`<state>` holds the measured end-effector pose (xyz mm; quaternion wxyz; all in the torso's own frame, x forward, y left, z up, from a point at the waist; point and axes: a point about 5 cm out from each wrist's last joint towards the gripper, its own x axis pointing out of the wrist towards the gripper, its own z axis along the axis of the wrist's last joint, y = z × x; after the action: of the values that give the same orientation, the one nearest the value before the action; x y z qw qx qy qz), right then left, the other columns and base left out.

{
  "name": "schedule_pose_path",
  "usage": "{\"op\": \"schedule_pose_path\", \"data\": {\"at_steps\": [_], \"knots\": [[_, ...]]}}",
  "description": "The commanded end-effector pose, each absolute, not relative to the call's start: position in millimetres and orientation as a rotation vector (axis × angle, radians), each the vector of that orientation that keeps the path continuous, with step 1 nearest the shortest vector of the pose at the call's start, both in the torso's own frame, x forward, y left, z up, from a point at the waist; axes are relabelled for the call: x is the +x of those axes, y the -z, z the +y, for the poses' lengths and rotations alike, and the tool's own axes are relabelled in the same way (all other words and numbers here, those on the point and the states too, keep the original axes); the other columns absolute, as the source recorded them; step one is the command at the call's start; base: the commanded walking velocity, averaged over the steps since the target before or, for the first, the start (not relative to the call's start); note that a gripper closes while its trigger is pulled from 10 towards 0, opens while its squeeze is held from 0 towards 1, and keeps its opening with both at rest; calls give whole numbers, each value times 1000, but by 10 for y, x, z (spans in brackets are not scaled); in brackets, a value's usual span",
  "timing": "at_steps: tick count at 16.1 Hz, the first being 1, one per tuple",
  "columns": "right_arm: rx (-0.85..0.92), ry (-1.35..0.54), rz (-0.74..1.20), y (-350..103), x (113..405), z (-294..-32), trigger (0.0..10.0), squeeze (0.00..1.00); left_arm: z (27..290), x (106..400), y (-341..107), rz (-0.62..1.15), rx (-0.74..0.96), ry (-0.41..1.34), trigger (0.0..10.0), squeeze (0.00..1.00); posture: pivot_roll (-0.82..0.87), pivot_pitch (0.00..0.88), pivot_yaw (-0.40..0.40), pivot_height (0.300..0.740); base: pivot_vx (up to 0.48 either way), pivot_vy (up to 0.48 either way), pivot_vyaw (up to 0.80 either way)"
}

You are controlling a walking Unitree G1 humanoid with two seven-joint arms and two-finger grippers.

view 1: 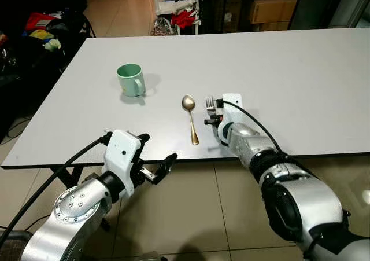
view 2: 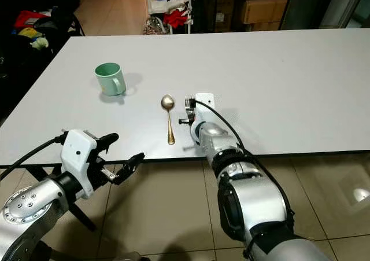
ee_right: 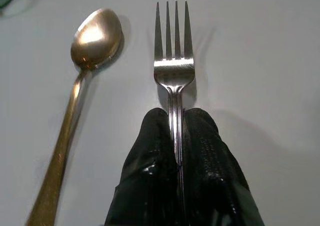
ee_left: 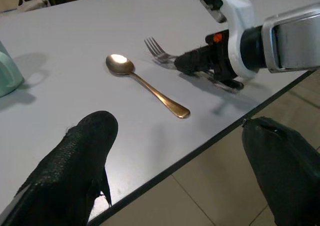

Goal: Setting the table

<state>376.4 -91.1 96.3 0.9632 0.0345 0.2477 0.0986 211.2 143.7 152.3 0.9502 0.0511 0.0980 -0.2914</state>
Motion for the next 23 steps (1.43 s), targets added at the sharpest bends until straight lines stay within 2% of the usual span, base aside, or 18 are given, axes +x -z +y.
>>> {"op": "schedule_pose_path", "data": {"at_steps": [1, 2, 3, 4, 5, 6, 11, 16, 21, 22, 23], "knots": [[78, -198, 463, -1050, 3809, -892, 10000, 16, 1453, 2101, -1548, 199, 120, 591, 10000, 0, 115, 0, 51, 740, 0, 0, 0], [83, -208, 452, -1067, 3816, -884, 10000, 357, 1449, 2103, -1548, 200, 119, 591, 10000, 0, 115, 0, 50, 740, 0, 0, 0], [84, -211, 449, -1071, 3818, -883, 10000, 420, 1447, 2105, -1548, 200, 119, 591, 10000, 0, 116, 0, 50, 740, 0, 0, 0], [86, -216, 445, -1075, 3820, -882, 10000, 761, 1447, 2110, -1547, 200, 120, 589, 10000, 0, 117, 0, 49, 740, 0, 0, 0], [95, -226, 438, -1078, 3820, -877, 10000, 961, 1447, 2118, -1546, 200, 121, 586, 10000, 0, 118, 0, 48, 740, 0, 0, 0], [95, -228, 433, -1075, 3818, -875, 10000, 1000, 1448, 2125, -1545, 199, 121, 583, 10000, 0, 120, 0, 47, 740, 0, 0, 0], [99, -225, 407, -1071, 3816, -887, 10000, 1000, 1457, 2139, -1534, 195, 128, 560, 10000, 0, 119, 0, 45, 740, 0, 0, 0], [157, -310, 316, -1150, 3831, -914, 10000, 1000, 1468, 2151, -1549, 179, 136, 542, 10000, 0, 106, 0, 39, 740, 0, 0, 0], [36, -355, 392, -991, 3745, -990, 10000, 1000, 1404, 2169, -1523, 182, 124, 570, 10000, 0, 86, 0, 56, 740, 0, 0, 0], [39, -356, 368, -1028, 3752, -1012, 10000, 0, 1388, 2195, -1528, 170, 116, 559, 10000, 0, 86, 0, 50, 740, 0, 0, 0], [46, -357, 357, -1042, 3752, -1023, 10000, 0, 1383, 2201, -1527, 167, 111, 550, 10000, 0, 84, 0, 48, 740, 0, 0, 0]]}}
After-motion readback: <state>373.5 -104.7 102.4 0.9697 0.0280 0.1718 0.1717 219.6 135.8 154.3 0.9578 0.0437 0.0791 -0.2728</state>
